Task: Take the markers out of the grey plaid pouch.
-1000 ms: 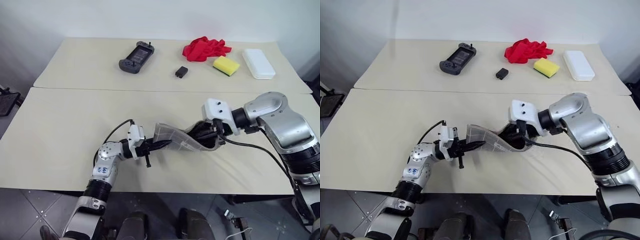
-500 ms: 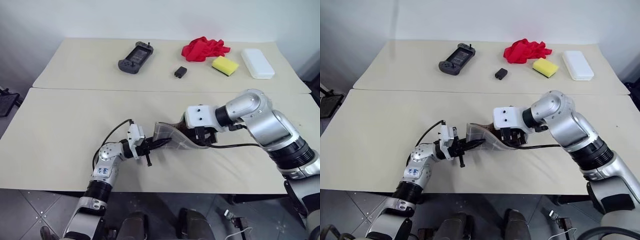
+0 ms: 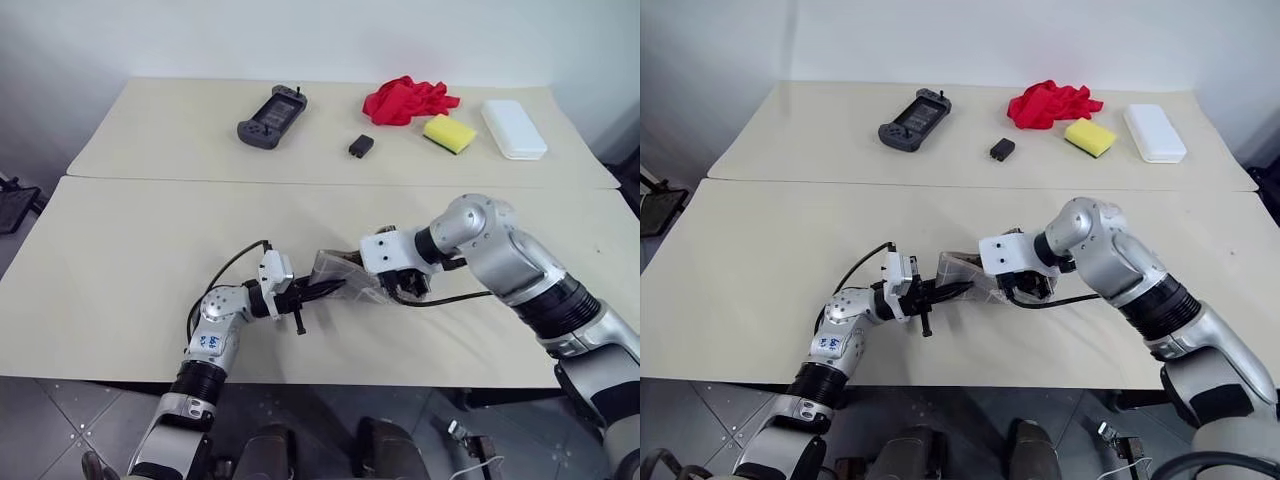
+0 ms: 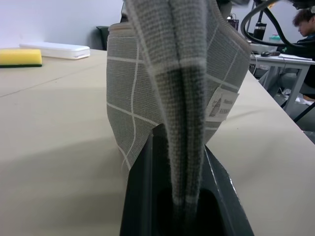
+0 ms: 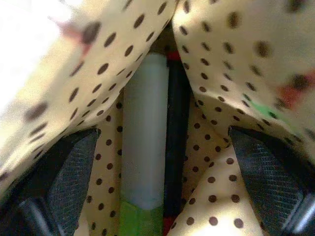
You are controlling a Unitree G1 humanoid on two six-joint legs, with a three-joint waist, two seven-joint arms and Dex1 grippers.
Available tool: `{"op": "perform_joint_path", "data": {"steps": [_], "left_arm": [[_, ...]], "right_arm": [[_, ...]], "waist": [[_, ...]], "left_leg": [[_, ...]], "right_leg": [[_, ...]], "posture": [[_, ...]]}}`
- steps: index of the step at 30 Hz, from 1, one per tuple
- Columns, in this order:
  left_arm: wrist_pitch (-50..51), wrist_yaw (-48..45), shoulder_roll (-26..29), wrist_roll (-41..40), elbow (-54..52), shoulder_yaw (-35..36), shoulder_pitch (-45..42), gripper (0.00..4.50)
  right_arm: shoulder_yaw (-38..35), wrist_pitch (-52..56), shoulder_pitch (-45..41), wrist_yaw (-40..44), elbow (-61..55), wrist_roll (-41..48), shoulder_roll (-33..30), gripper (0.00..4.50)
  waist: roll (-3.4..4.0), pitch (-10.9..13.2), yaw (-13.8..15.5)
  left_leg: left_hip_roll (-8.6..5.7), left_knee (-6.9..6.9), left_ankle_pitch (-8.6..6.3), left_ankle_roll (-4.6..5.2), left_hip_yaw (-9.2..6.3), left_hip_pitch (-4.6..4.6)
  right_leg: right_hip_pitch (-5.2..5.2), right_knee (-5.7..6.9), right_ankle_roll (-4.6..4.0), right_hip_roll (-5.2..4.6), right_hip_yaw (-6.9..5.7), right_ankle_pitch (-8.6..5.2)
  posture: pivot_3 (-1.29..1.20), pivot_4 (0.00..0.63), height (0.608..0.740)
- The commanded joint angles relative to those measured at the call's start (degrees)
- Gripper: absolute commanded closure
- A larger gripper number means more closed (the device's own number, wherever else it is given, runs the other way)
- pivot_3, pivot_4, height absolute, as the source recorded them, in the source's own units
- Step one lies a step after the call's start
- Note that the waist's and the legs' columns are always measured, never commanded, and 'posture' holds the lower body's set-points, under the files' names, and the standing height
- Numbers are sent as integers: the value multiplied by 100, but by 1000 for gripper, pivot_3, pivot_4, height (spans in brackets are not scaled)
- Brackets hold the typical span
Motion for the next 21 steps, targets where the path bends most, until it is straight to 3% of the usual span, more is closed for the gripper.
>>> {"op": "perform_joint_path", "data": {"steps": [1, 5, 11, 21], "left_arm": [[-19, -4, 4, 16, 132, 62, -3, 4500], [-7, -1, 18, 2, 141, 91, -9, 4500], [-14, -5, 58, 2, 89, 114, 56, 4500], [-15, 1, 144, 39, -33, 115, 169, 4500]], "right_arm": [[48, -174, 200, -121, 263, -264, 10, 1044], [-82, -425, 239, -207, 272, -321, 12, 2434], [-660, -658, 347, -274, 91, 39, -53, 4053], [-1630, -795, 593, 315, 262, 1233, -407, 4051]], "waist": [[-3, -3, 2], [-3, -3, -4], [-5, -4, -17], [-5, -3, -19]], "left_leg": [[0, 0, 0, 0, -2, 2], [0, 0, 0, 0, -5, 4], [0, 0, 0, 0, -11, 16], [0, 0, 0, 0, -15, 13]], "right_leg": [[4, -1, 0, 0, -2, 0], [10, -3, 0, 0, -4, 0], [29, -7, 0, 0, -9, 0], [30, -13, 0, -1, -13, 0]], "posture": [[0, 150, 740], [0, 150, 740], [0, 150, 740], [0, 150, 740]]}}
